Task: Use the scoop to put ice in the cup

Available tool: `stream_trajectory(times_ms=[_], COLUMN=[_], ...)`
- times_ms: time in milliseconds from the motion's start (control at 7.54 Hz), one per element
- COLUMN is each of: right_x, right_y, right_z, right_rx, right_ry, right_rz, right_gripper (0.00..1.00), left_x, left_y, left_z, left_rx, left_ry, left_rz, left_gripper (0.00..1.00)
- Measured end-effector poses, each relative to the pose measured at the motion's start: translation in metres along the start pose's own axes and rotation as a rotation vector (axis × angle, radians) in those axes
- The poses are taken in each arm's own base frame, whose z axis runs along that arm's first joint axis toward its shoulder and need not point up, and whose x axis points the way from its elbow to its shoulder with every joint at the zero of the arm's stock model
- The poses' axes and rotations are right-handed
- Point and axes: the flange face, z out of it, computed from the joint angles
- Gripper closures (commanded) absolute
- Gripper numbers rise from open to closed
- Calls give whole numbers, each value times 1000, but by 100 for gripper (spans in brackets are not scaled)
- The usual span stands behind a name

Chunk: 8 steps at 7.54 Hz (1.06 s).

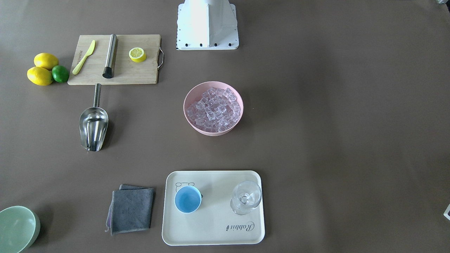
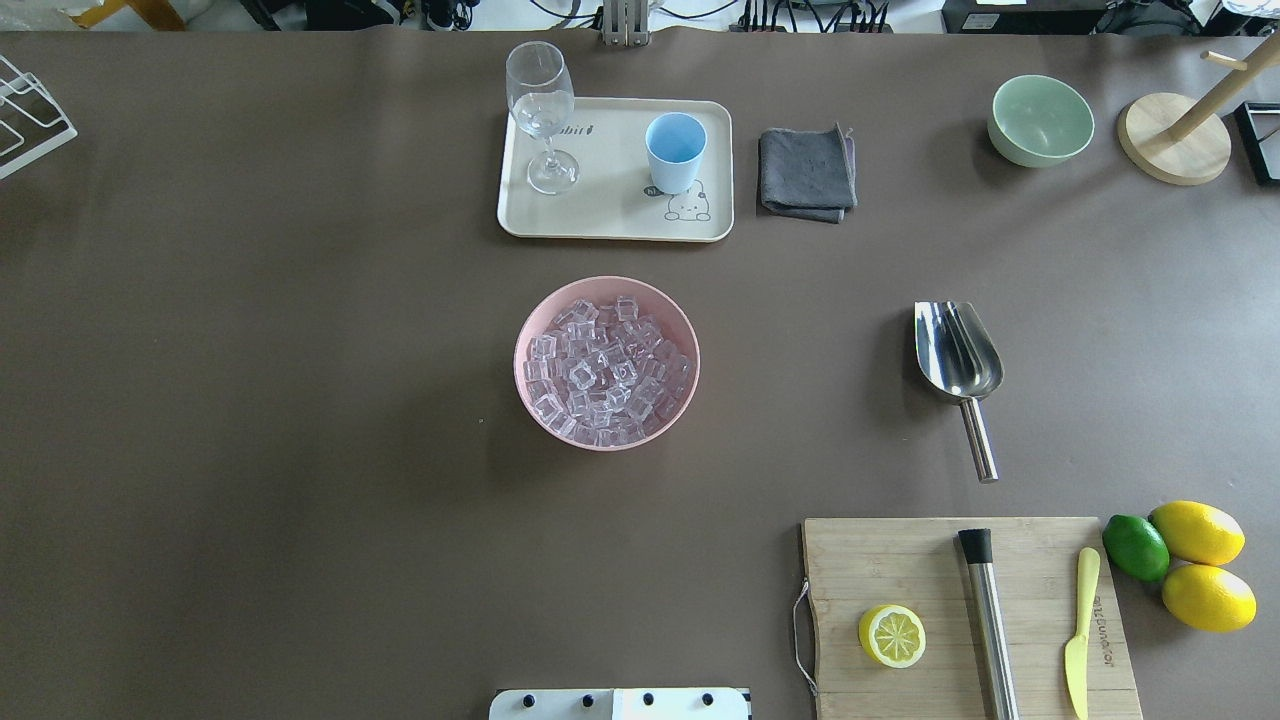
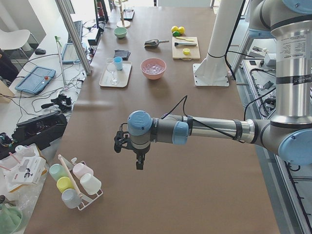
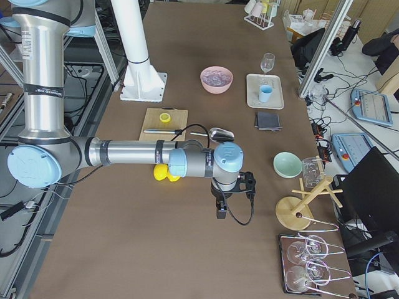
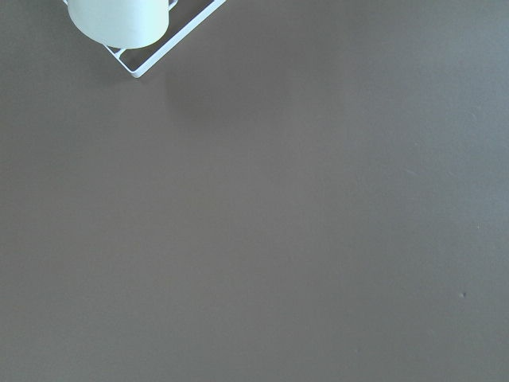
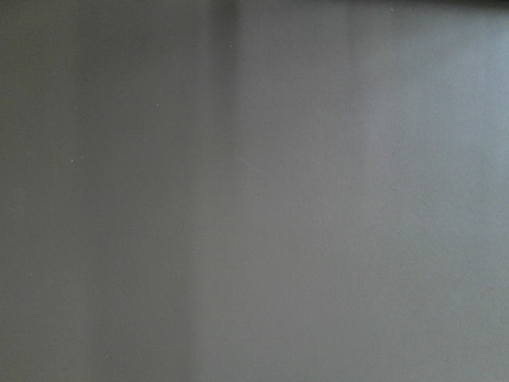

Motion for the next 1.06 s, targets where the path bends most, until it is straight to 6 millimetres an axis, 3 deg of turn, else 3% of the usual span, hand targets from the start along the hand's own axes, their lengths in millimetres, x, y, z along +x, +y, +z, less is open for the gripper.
stream_trajectory(times_ms=[1061], right_x=[-6], right_y=[-2], right_z=[-7], right_rx=[15], right_ry=[-1], right_rz=[-17], right_gripper=[0], left_x=[2], left_y=[0], left_z=[-2], left_rx=[3], left_ry=[1], left_rz=[3], left_gripper=[2])
